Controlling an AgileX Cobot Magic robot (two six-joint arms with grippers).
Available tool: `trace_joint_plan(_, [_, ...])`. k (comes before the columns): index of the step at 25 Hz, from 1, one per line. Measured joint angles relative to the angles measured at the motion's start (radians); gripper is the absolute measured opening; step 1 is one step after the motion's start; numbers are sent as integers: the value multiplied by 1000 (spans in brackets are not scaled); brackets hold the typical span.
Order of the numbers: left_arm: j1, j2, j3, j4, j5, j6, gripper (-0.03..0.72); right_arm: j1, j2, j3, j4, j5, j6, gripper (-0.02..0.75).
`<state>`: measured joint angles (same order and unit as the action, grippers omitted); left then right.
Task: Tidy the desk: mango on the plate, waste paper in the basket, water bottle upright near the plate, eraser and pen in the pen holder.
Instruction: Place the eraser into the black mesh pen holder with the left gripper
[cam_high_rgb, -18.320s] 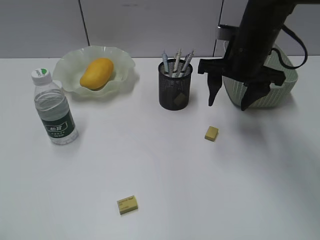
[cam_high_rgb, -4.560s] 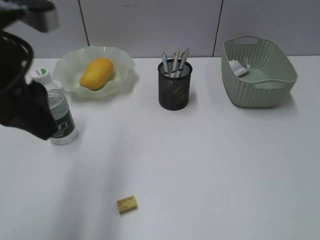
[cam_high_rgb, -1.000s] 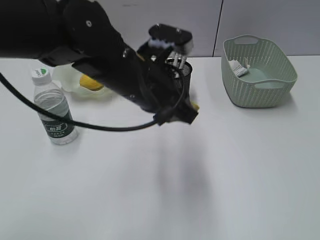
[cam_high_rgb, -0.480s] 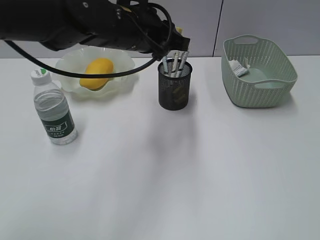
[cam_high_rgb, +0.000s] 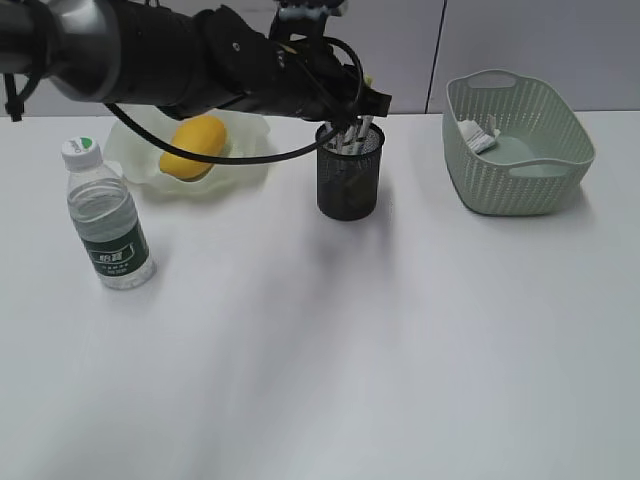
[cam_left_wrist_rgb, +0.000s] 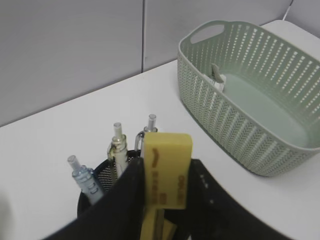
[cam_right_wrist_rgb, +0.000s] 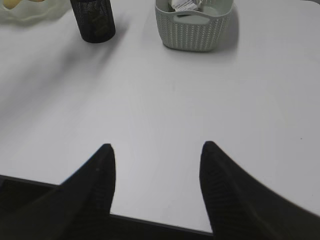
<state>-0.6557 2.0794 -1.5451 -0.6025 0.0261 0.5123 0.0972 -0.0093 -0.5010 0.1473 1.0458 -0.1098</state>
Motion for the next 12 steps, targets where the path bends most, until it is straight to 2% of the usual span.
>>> trace_joint_plan(12, [12,106,-74,6,-3,0,202,0,0,0,0,0,0,435])
